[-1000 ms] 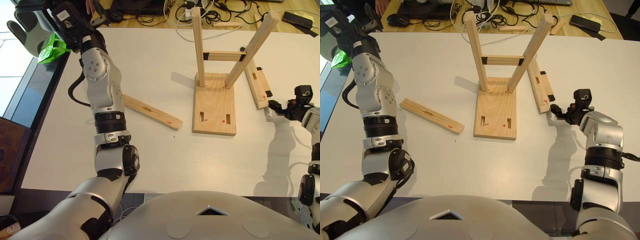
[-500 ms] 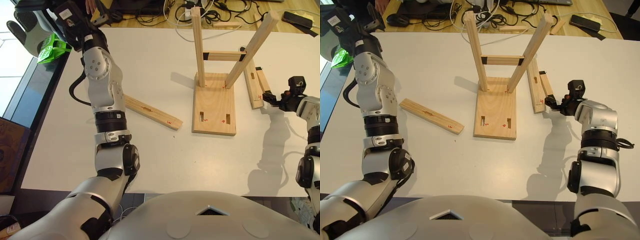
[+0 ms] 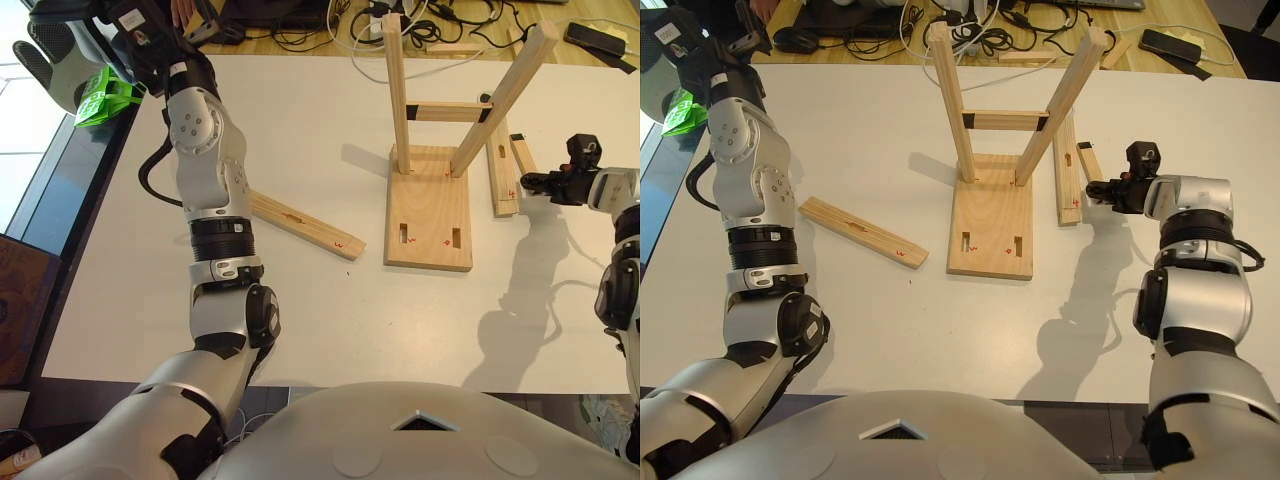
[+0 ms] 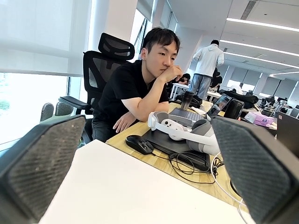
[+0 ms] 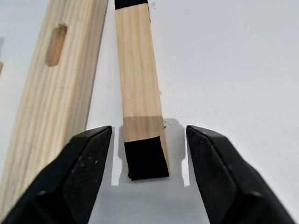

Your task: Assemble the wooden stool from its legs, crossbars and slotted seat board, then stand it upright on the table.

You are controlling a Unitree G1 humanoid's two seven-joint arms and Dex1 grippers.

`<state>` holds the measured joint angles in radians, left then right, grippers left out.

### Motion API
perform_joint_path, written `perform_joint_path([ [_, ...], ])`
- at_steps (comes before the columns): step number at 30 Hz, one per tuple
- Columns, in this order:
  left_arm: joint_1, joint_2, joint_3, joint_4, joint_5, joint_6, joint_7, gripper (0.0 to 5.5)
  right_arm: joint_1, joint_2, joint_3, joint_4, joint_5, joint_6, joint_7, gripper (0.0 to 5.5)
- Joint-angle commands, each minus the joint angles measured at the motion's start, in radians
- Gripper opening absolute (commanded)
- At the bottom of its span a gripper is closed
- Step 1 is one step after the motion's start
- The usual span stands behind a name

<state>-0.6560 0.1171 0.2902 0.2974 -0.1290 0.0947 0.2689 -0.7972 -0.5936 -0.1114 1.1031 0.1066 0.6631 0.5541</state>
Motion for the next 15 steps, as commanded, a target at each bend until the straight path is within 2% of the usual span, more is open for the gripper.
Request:
perform_joint_path([
  [1,-0.021,0.004,-0.001,0.018,-0.001,-0.002,-0.003,4.94,-0.02,0.019,-0.022,0.032,0.01,0.027,-0.017,2.37],
  [5,-0.024,0.005,0.003,0.024,-0.001,-0.007,-0.001,4.94,-0.024,0.021,-0.041,0.034,0.018,0.028,-0.031,1.63],
  [7,-0.029,0.006,0.005,0.03,-0.002,-0.012,0.0,4.94,-0.016,0.013,-0.015,0.031,-0.004,0.023,-0.014,1.33],
  [11,-0.033,0.01,0.012,0.039,-0.002,-0.022,0.005,4.94,-0.019,-0.009,0.011,0.023,-0.031,-0.005,-0.004,1.32],
  [15,-0.034,0.007,0.013,0.049,-0.001,-0.032,0.005,4.94,-0.022,-0.044,-0.04,-0.036,-0.008,-0.014,-0.073,1.32],
])
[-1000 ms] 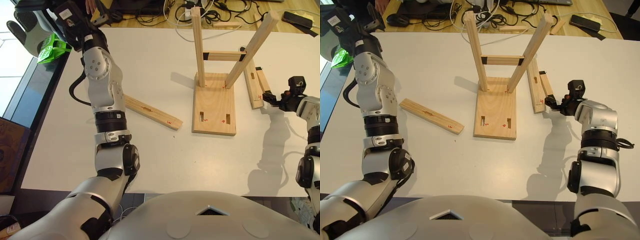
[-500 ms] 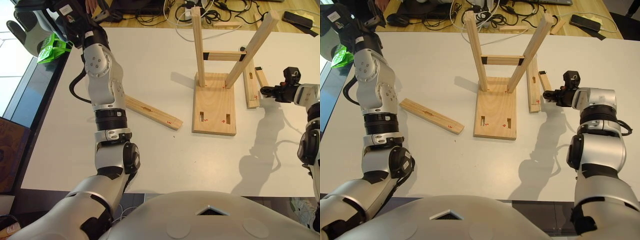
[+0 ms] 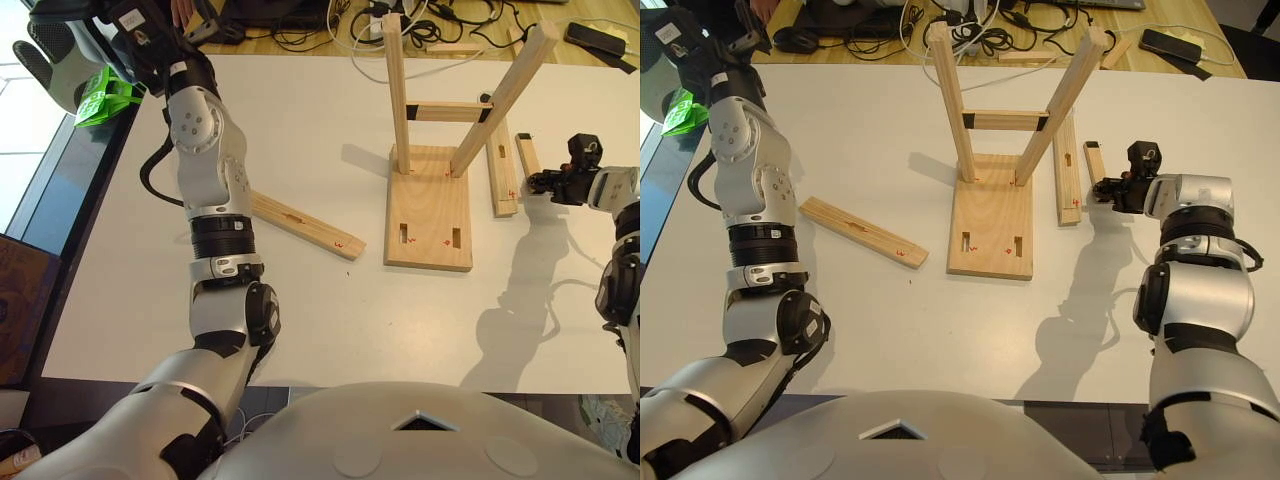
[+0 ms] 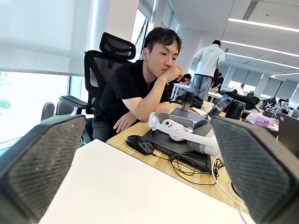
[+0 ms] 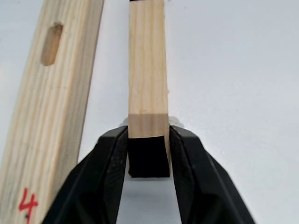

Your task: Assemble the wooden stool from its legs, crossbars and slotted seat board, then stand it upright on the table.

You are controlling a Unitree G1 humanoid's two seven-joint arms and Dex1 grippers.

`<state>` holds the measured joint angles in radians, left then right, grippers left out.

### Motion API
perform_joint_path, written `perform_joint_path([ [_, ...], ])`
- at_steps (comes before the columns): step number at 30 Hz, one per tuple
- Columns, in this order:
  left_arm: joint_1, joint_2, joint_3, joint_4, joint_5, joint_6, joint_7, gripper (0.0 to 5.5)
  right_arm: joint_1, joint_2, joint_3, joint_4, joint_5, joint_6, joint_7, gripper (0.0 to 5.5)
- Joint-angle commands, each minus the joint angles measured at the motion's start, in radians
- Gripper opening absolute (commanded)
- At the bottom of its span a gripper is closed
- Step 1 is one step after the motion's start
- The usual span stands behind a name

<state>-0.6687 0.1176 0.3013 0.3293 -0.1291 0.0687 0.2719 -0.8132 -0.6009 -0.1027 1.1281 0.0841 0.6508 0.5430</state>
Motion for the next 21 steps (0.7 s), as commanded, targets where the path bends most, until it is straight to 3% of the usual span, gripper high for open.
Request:
perform_joint_path([
  [1,-0.021,0.006,0.003,0.021,-0.001,-0.009,0.002,4.94,0.001,-0.048,-0.08,-0.099,0.034,0.008,-0.09,1.32],
  [3,-0.007,0.014,0.012,0.01,-0.004,-0.007,0.002,4.94,0.059,-0.041,-0.156,-0.297,0.073,0.036,-0.162,1.32],
  [8,-0.074,0.059,0.039,-0.027,-0.056,-0.011,-0.066,4.94,0.2,0.048,-0.238,-0.918,0.109,-0.189,-0.27,1.32],
  [12,-0.184,0.047,-0.008,-0.061,-0.106,-0.002,-0.158,4.94,0.159,0.085,-0.159,-1.182,0.137,-0.317,-0.213,1.32],
  [16,-0.23,-0.064,0.016,-0.189,-0.435,0.3,-0.25,4.94,0.111,0.124,-0.011,-1.333,0.226,-0.273,-0.073,1.31],
  [21,-0.152,-0.108,0.013,-0.354,-0.75,0.541,-0.372,4.94,0.084,0.15,0.056,-1.359,0.272,-0.26,-0.003,1.31],
])
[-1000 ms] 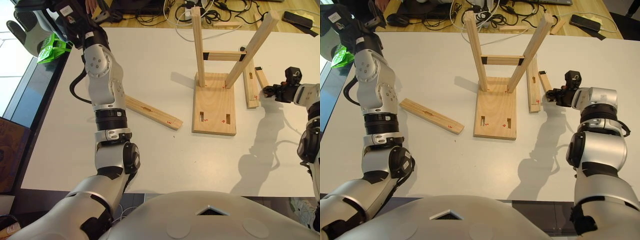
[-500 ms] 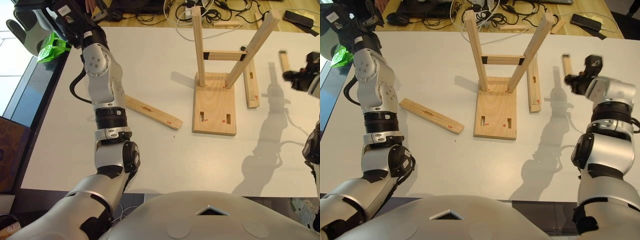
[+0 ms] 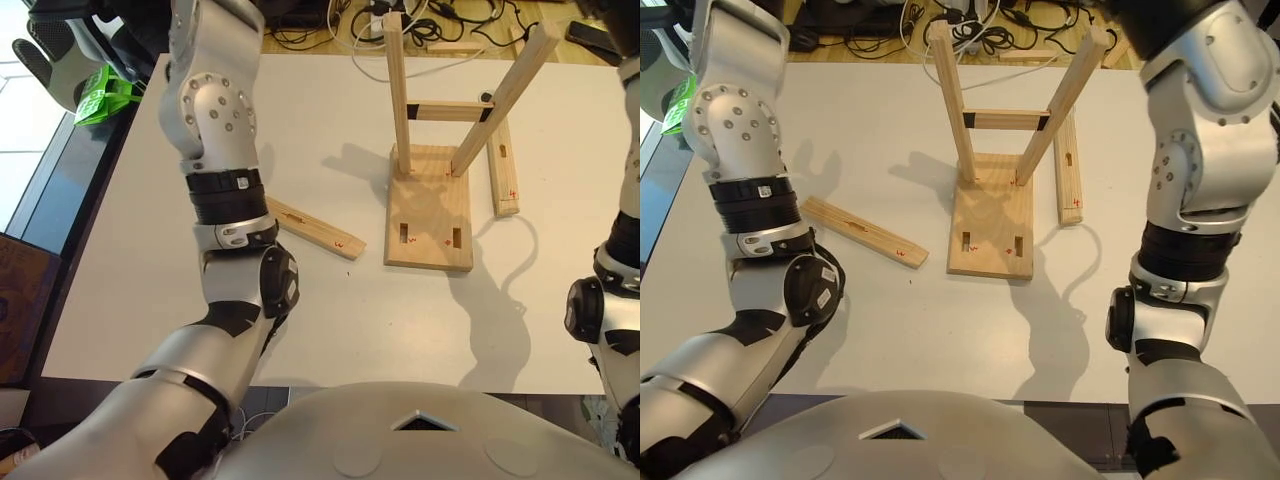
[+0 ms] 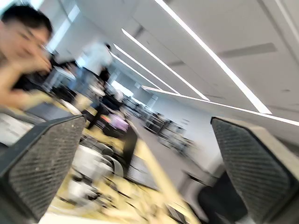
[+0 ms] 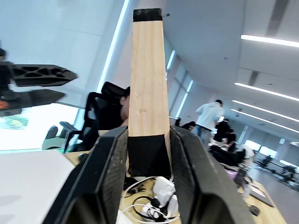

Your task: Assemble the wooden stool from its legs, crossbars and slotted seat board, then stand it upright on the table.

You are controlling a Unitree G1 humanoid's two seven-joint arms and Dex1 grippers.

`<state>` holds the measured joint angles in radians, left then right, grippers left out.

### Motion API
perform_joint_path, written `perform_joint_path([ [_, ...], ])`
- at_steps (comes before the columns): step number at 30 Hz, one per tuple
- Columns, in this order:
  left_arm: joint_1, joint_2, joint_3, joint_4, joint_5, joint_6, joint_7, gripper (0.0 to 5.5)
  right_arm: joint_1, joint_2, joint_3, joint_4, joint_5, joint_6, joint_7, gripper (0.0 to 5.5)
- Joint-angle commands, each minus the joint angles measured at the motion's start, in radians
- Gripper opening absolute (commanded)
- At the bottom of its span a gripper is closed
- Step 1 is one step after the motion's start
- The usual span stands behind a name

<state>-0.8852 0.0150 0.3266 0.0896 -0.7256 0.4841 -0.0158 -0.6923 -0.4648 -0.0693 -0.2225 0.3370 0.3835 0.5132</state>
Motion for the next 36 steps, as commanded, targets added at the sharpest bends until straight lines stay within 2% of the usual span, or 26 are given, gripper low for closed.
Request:
perform_joint_path([
  [1,0.085,-0.003,-0.019,-0.139,-0.183,0.149,-0.104,4.94,-0.043,0.019,0.023,-0.01,0.023,0.008,0.026,1.31],
  [6,0.148,0.016,-0.066,-0.213,-0.205,0.172,-0.166,4.94,-0.047,0.046,0.03,-0.015,0.046,0.034,0.023,1.31],
  [14,0.166,0.022,-0.097,-0.254,-0.234,0.181,-0.201,4.94,0.066,0.003,0.14,-0.112,0.099,0.163,0.149,1.31],
  [21,0.182,0.043,-0.097,-0.266,-0.254,0.194,-0.195,3.82,0.053,0.014,0.101,-0.08,0.072,0.127,0.129,1.31],
  [24,0.191,0.058,-0.112,-0.235,-0.178,0.163,-0.177,3.35,-0.001,0.031,0.072,-0.037,0.034,0.077,0.079,1.31],
  [27,0.212,0.073,-0.156,-0.251,-0.129,0.149,-0.21,2.8,-0.012,-0.001,0.11,0.022,-0.036,0.069,0.076,1.31],
  [30,0.231,0.082,-0.205,-0.285,-0.099,0.142,-0.256,2.78,0.002,-0.023,0.17,0.048,-0.092,0.079,0.104,1.31],
  [36,0.248,0.096,-0.243,-0.309,-0.057,0.121,-0.315,2.78,-0.011,-0.017,0.218,0.071,-0.127,0.097,0.129,1.31],
])
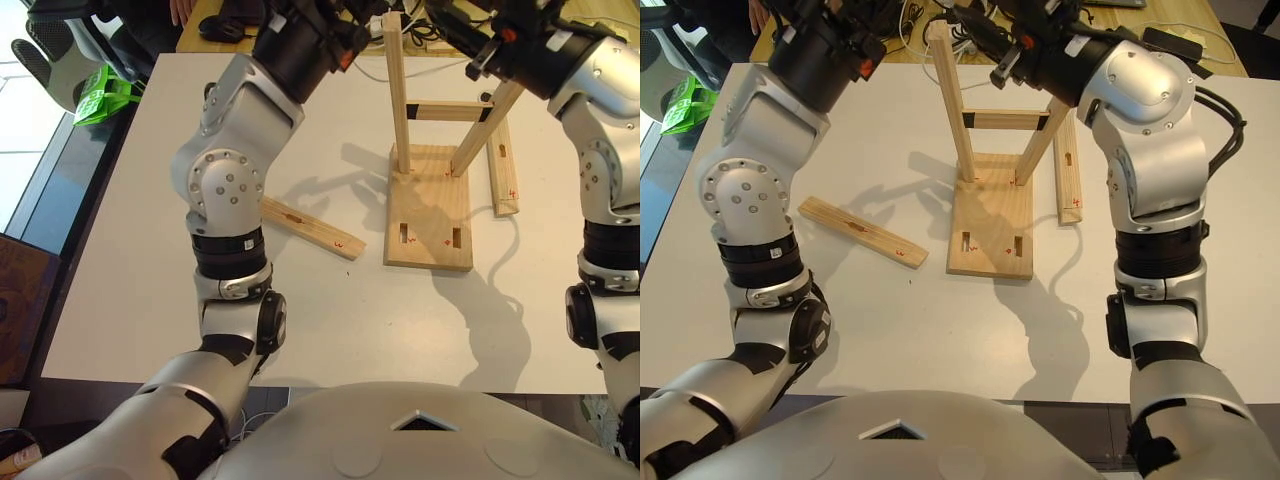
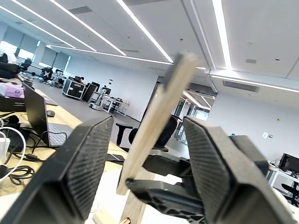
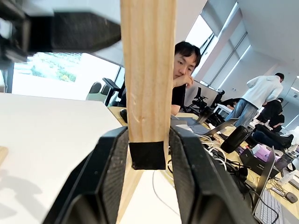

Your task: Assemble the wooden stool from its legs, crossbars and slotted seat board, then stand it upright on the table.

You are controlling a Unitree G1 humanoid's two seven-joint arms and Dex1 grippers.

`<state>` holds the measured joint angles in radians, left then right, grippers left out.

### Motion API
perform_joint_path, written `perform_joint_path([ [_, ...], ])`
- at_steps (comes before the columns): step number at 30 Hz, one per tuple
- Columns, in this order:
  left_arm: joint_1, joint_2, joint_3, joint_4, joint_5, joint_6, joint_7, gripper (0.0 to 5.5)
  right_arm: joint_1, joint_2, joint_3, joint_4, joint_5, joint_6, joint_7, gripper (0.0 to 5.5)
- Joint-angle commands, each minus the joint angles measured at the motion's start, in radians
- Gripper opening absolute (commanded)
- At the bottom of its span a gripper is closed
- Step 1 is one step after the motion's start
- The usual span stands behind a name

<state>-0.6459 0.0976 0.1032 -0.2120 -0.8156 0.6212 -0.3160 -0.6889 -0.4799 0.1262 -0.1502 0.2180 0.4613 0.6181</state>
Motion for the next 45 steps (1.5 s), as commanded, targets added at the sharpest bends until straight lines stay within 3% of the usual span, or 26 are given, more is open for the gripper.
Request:
perform_joint_path([
  [1,0.008,0.013,-0.02,-0.001,0.044,-0.026,-0.014,2.78,-0.012,-0.003,0.026,-0.008,-0.004,0.023,0.035,1.31],
  [6,0.01,0.006,-0.023,0.018,0.084,-0.05,-0.011,2.78,0.001,-0.008,0.031,-0.04,0.002,0.035,0.069,1.31],
  [22,0.002,-0.011,0.0,0.033,0.086,-0.05,0.017,0.43,-0.002,-0.004,0.02,-0.035,-0.009,0.033,0.072,1.31],
  [30,-0.005,-0.058,0.008,0.026,0.097,-0.081,0.072,0.4,0.002,-0.002,0.028,-0.032,-0.025,0.026,0.068,1.31],
  [31,-0.004,-0.063,0.007,0.023,0.097,-0.082,0.076,0.4,0.001,-0.004,0.031,-0.03,-0.031,0.026,0.067,1.74],
  [34,-0.01,-0.079,0.02,0.024,0.107,-0.103,0.106,0.4,0.014,-0.024,0.035,-0.032,-0.039,0.028,0.088,2.21],
  [41,-0.061,-0.033,0.086,0.075,0.148,-0.161,0.148,0.4,0.105,-0.183,-0.096,-0.117,0.087,0.085,0.251,3.5],
  [45,-0.017,0.088,0.092,0.062,0.184,-0.076,0.14,0.4,0.305,-0.411,-0.183,-0.158,0.145,0.153,0.426,2.71],
])
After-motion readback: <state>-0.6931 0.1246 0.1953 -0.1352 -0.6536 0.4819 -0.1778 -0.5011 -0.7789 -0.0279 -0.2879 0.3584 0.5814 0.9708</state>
